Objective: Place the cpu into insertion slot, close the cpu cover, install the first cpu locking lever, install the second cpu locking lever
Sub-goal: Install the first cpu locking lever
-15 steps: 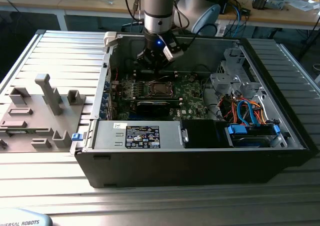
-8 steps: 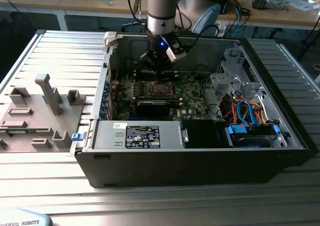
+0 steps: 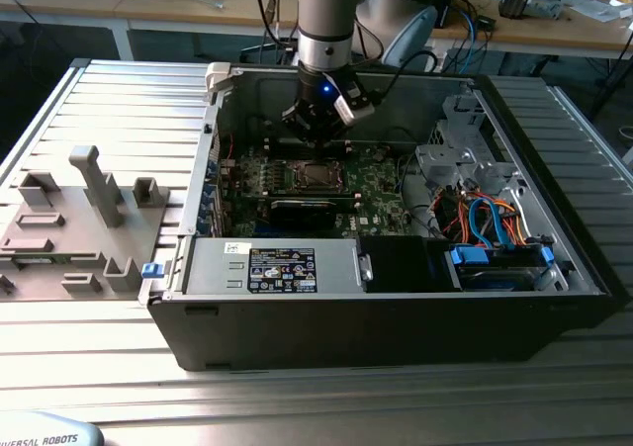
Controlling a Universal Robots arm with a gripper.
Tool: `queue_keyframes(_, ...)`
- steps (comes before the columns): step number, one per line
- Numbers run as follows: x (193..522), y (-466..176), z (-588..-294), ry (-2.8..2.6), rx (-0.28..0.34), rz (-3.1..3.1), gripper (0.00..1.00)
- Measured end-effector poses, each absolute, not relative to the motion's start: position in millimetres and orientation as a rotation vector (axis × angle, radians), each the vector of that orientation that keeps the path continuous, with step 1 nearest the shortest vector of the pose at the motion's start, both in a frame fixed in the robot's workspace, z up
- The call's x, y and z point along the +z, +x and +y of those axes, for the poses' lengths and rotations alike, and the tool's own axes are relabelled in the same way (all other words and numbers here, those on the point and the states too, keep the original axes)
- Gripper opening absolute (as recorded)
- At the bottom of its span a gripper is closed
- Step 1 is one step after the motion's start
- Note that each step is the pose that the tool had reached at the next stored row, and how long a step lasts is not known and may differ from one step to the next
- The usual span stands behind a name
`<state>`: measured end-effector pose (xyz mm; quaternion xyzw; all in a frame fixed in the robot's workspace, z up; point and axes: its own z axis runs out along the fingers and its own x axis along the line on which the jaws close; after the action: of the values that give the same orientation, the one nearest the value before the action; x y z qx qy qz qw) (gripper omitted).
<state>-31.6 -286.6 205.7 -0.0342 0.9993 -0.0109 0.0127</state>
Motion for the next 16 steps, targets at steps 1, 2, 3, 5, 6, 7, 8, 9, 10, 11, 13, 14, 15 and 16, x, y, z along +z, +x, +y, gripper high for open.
queue_keyframes(1, 205.3, -30.4, -286.6, -0.107, -0.034, 3.114, 0.11)
queue_keyframes(2, 204.9, -29.5, -286.6, -0.107, -0.034, 3.114, 0.11)
queue_keyframes(3, 204.5, -28.2, -286.6, -0.107, -0.034, 3.114, 0.11)
queue_keyframes(5, 203.8, -25.5, -286.7, -0.107, -0.034, 3.115, 0.11)
queue_keyframes(6, 203.6, -24.6, -286.7, -0.107, -0.034, 3.115, 0.11)
queue_keyframes(7, 203.4, -23.8, -286.7, -0.107, -0.034, 3.115, 0.11)
queue_keyframes(8, 203.2, -22.9, -286.7, -0.107, -0.033, 3.114, 0.11)
queue_keyframes(9, 203.1, -22.4, -286.8, -0.107, -0.033, 3.114, 0.11)
queue_keyframes(10, 202.8, -21.6, -286.8, -0.107, -0.031, 3.114, 0.11)
queue_keyframes(11, 202.8, -21.4, -286.9, -0.107, -0.030, 3.114, 0.11)
queue_keyframes(13, 202.5, -20.9, -287.1, -0.106, -0.028, 3.114, 0.11)
queue_keyframes(14, 202.4, -20.6, -287.3, -0.106, -0.027, 3.114, 0.11)
queue_keyframes(15, 202.2, -20.2, -287.4, -0.106, -0.027, 3.114, 0.11)
queue_keyframes(16, 201.7, -19.7, -287.4, -0.107, -0.024, 3.113, 0.11)
